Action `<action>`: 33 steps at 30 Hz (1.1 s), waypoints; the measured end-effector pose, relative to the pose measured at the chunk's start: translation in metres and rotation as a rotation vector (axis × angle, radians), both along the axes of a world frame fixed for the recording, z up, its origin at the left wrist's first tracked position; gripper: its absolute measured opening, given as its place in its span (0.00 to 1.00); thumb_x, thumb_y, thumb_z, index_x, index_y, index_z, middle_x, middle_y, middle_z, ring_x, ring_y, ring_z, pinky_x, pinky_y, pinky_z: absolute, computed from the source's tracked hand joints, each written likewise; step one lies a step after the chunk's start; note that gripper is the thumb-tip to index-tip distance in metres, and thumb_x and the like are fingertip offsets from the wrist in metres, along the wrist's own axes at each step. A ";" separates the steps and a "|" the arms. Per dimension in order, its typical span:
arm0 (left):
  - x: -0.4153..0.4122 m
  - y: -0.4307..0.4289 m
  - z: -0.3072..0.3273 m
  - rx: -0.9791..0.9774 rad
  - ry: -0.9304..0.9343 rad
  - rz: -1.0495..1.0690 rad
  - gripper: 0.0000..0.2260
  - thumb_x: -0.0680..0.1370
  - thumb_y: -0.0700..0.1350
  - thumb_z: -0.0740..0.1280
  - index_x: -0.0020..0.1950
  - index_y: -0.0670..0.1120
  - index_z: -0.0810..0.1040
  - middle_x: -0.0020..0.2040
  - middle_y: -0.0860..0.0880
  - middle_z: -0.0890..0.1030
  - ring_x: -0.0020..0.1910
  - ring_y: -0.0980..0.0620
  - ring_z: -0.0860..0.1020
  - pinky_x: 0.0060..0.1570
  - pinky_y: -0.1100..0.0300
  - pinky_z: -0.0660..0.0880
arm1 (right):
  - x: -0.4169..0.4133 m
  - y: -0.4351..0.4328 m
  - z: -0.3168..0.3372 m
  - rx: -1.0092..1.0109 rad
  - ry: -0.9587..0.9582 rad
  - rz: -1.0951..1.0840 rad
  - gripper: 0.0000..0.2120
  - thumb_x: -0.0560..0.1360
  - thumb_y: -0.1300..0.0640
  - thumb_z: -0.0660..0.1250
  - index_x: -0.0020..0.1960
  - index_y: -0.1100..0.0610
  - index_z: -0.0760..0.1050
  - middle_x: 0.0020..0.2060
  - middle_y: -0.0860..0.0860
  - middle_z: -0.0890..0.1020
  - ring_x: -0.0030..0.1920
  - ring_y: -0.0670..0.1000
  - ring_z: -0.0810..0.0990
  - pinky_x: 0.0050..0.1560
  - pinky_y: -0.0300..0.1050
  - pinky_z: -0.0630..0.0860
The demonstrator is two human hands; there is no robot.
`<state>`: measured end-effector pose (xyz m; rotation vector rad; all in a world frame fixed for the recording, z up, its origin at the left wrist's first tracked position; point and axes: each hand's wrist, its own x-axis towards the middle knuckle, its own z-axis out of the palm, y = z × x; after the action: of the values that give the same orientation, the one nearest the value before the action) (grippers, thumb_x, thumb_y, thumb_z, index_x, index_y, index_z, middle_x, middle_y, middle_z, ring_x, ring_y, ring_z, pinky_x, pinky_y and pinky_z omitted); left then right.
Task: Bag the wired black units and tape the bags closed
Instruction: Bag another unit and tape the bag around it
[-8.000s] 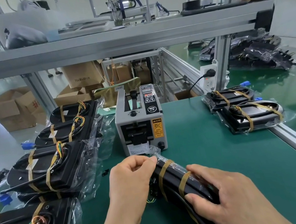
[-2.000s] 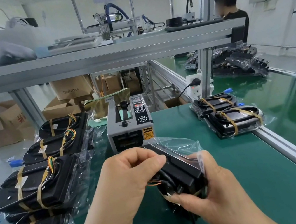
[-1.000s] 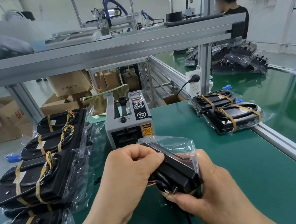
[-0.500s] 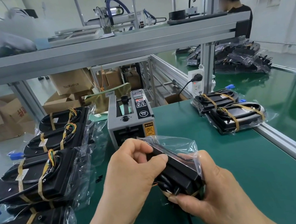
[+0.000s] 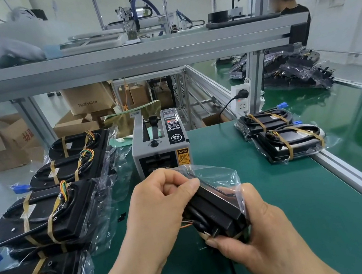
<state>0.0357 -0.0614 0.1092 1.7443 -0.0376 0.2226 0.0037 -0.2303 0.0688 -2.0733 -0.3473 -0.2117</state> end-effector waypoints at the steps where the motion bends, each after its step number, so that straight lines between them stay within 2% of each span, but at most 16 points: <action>1: 0.001 0.000 0.000 -0.019 0.005 -0.001 0.05 0.71 0.45 0.75 0.38 0.50 0.81 0.30 0.49 0.75 0.32 0.53 0.73 0.34 0.60 0.74 | 0.000 0.000 0.000 -0.002 0.002 0.004 0.29 0.61 0.43 0.75 0.56 0.37 0.65 0.44 0.34 0.82 0.42 0.39 0.81 0.38 0.27 0.73; 4: 0.002 0.001 0.000 -0.040 0.016 -0.012 0.05 0.73 0.43 0.74 0.38 0.50 0.81 0.31 0.48 0.77 0.32 0.54 0.75 0.32 0.65 0.74 | -0.002 0.001 0.001 0.001 0.004 0.009 0.28 0.61 0.44 0.75 0.56 0.37 0.66 0.44 0.33 0.82 0.41 0.38 0.81 0.37 0.25 0.71; 7: 0.001 0.001 -0.001 -0.021 0.004 -0.008 0.05 0.74 0.43 0.73 0.39 0.50 0.81 0.31 0.49 0.77 0.32 0.54 0.74 0.34 0.63 0.74 | -0.002 0.001 0.001 0.001 0.006 0.012 0.28 0.62 0.46 0.76 0.56 0.37 0.65 0.44 0.33 0.81 0.41 0.38 0.81 0.37 0.25 0.71; 9: -0.001 0.000 -0.002 -0.009 -0.011 -0.014 0.04 0.73 0.47 0.73 0.39 0.51 0.81 0.31 0.50 0.76 0.32 0.54 0.74 0.34 0.61 0.74 | -0.002 0.001 0.002 0.002 0.006 0.005 0.29 0.61 0.44 0.76 0.56 0.36 0.65 0.45 0.32 0.81 0.42 0.37 0.81 0.38 0.25 0.72; 12: -0.002 0.000 -0.004 0.067 -0.042 -0.018 0.13 0.66 0.57 0.77 0.40 0.52 0.79 0.29 0.53 0.70 0.30 0.54 0.69 0.32 0.56 0.72 | -0.001 0.001 0.002 -0.003 0.006 -0.003 0.29 0.59 0.40 0.73 0.56 0.36 0.64 0.46 0.31 0.80 0.43 0.38 0.81 0.38 0.26 0.72; 16: -0.001 0.003 0.000 0.123 -0.062 -0.045 0.16 0.61 0.58 0.78 0.39 0.53 0.77 0.27 0.56 0.66 0.26 0.58 0.64 0.26 0.66 0.67 | -0.003 0.001 0.001 0.003 -0.003 0.000 0.29 0.58 0.38 0.72 0.56 0.32 0.64 0.46 0.30 0.80 0.43 0.38 0.81 0.38 0.25 0.72; 18: 0.000 0.006 0.004 0.170 -0.052 -0.078 0.18 0.58 0.61 0.77 0.40 0.54 0.77 0.27 0.56 0.67 0.27 0.57 0.65 0.28 0.63 0.68 | -0.003 0.000 0.001 0.004 -0.010 0.004 0.29 0.59 0.39 0.73 0.57 0.32 0.64 0.46 0.31 0.80 0.44 0.38 0.81 0.39 0.25 0.72; 20: 0.001 0.009 0.007 0.188 -0.035 -0.113 0.18 0.59 0.58 0.79 0.42 0.54 0.78 0.26 0.57 0.68 0.28 0.57 0.67 0.31 0.60 0.69 | -0.003 -0.001 0.001 0.006 -0.011 0.005 0.29 0.60 0.42 0.75 0.57 0.33 0.65 0.46 0.33 0.81 0.43 0.39 0.81 0.38 0.26 0.72; 25: 0.004 0.012 0.010 0.197 -0.016 -0.155 0.12 0.65 0.45 0.81 0.40 0.53 0.80 0.28 0.56 0.71 0.28 0.57 0.69 0.31 0.64 0.70 | -0.002 -0.005 0.001 0.002 0.014 0.007 0.28 0.62 0.47 0.78 0.55 0.35 0.66 0.43 0.35 0.82 0.41 0.40 0.81 0.37 0.27 0.73; 30: 0.005 0.014 0.011 0.203 0.001 -0.154 0.10 0.65 0.45 0.80 0.39 0.51 0.80 0.27 0.54 0.73 0.28 0.56 0.70 0.32 0.62 0.70 | -0.001 -0.006 0.001 0.014 0.025 0.011 0.28 0.60 0.42 0.75 0.56 0.37 0.67 0.45 0.37 0.83 0.41 0.42 0.82 0.40 0.33 0.77; 33: 0.007 0.014 0.013 0.243 -0.018 -0.139 0.08 0.66 0.46 0.78 0.38 0.50 0.81 0.28 0.52 0.74 0.29 0.55 0.70 0.34 0.59 0.69 | -0.001 -0.009 -0.001 0.019 0.018 0.018 0.29 0.62 0.45 0.77 0.58 0.37 0.67 0.45 0.38 0.84 0.42 0.43 0.82 0.43 0.37 0.78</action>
<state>0.0427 -0.0475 0.1225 1.9724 -0.2051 0.1356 0.0029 -0.2392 0.0681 -2.0510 -0.3512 -0.1844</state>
